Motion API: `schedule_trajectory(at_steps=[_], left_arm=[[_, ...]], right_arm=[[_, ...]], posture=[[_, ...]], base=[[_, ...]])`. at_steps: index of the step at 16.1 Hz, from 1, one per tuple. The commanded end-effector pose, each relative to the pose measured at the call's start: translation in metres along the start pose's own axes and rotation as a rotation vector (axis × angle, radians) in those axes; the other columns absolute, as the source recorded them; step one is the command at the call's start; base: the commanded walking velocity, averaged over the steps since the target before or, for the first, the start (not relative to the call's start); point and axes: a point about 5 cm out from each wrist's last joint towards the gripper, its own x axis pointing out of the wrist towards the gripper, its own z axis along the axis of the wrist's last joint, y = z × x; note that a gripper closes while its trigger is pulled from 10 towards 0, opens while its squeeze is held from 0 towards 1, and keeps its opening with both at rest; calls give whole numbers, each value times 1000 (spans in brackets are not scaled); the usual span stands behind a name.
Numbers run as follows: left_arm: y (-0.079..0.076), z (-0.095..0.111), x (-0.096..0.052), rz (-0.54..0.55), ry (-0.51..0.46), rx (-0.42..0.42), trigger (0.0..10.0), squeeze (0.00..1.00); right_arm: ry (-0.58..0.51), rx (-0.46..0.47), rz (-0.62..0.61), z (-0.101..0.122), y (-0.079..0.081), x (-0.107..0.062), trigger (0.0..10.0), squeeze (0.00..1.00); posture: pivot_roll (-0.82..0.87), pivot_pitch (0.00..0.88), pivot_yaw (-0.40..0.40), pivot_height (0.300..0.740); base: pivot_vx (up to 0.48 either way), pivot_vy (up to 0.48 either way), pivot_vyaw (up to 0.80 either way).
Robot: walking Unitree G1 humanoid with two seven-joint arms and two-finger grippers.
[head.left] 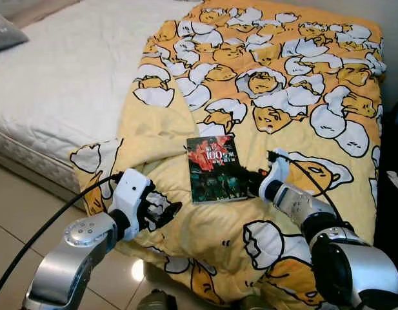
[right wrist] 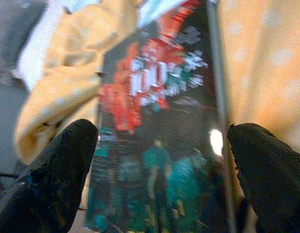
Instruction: Clean up the room
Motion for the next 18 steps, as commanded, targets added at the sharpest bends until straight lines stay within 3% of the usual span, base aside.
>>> schedule_trajectory(at_steps=[1, 4, 11, 17, 18], left_arm=[[-4, -2, -1, -1, 8, 7, 10000, 0], [-9, -4, -1, -28, 16, 3, 10000, 0], [-10, -6, -4, -28, 28, 1, 10000, 0], [-12, -11, -4, -35, 50, 5, 10000, 0], [-11, -11, -4, -31, 57, 12, 10000, 0]], right_arm=[[3, 8, 21, -1, -3, -3, 10000, 0], [26, 17, -21, -13, -8, -5, 10000, 0], [133, 19, 7, -34, -7, -5, 10000, 0], [283, -79, -185, -63, -21, -11, 10000, 0], [284, -55, -223, -72, -25, -14, 10000, 0]], posture=[[43, 114, -4, 740], [46, 112, -6, 740], [50, 120, -15, 740], [53, 123, -18, 740], [60, 124, -13, 740]], base=[[0, 0, 0], [0, 0, 0], [0, 0, 0], [0, 0, 0], [0, 0, 0]])
